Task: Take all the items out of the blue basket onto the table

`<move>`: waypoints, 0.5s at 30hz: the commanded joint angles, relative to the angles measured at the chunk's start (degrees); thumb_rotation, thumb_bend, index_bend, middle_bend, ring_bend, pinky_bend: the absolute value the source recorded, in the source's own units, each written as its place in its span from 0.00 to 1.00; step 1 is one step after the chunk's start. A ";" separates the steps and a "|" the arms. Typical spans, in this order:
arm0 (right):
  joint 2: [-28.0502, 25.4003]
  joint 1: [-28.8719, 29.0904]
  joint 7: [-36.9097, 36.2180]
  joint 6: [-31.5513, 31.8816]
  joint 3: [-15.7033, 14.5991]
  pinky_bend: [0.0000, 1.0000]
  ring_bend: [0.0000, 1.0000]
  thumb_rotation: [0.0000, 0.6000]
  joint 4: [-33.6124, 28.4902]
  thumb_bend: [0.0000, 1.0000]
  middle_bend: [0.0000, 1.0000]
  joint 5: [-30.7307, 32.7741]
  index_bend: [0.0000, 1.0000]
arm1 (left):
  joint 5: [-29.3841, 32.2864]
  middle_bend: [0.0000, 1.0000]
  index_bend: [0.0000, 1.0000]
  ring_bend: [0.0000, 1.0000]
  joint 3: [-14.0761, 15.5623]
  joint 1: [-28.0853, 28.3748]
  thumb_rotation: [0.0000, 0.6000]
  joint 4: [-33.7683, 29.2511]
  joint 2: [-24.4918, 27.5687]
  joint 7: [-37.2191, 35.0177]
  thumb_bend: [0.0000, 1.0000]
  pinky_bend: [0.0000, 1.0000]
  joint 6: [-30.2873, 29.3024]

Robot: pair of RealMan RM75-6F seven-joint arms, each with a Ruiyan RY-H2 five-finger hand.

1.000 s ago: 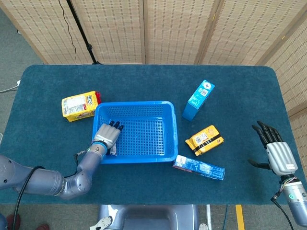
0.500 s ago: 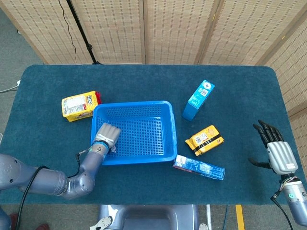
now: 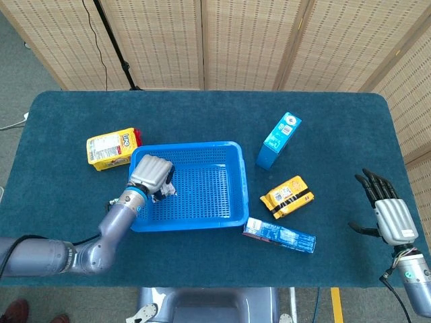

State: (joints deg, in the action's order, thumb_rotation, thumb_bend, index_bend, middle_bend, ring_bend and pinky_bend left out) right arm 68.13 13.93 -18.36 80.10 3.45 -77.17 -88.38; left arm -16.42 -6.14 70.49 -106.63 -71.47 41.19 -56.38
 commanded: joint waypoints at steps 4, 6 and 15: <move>-0.07 -0.02 -0.01 -0.06 -0.05 0.07 0.00 1.00 -0.21 0.00 0.00 -0.17 0.00 | -17.09 0.44 0.58 0.49 -4.43 -11.54 1.00 -6.04 15.28 -17.49 0.30 0.70 4.38; -0.09 -0.04 0.17 0.04 -0.06 0.07 0.00 1.00 -0.31 0.00 0.00 -0.31 0.00 | -21.58 0.44 0.57 0.48 -4.30 -14.92 1.00 -5.99 17.84 -21.87 0.30 0.70 4.99; -0.43 -0.24 0.54 0.55 0.00 0.07 0.00 1.00 -1.25 0.00 0.00 -0.68 0.00 | -46.36 0.43 0.55 0.47 1.69 -32.63 1.00 4.46 18.73 -44.11 0.29 0.70 2.05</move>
State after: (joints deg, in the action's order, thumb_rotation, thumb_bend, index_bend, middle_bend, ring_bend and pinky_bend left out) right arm 67.72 13.69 -17.85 80.65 3.44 -78.41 -89.06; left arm -53.80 -7.30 43.85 -107.77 -52.52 5.71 -52.78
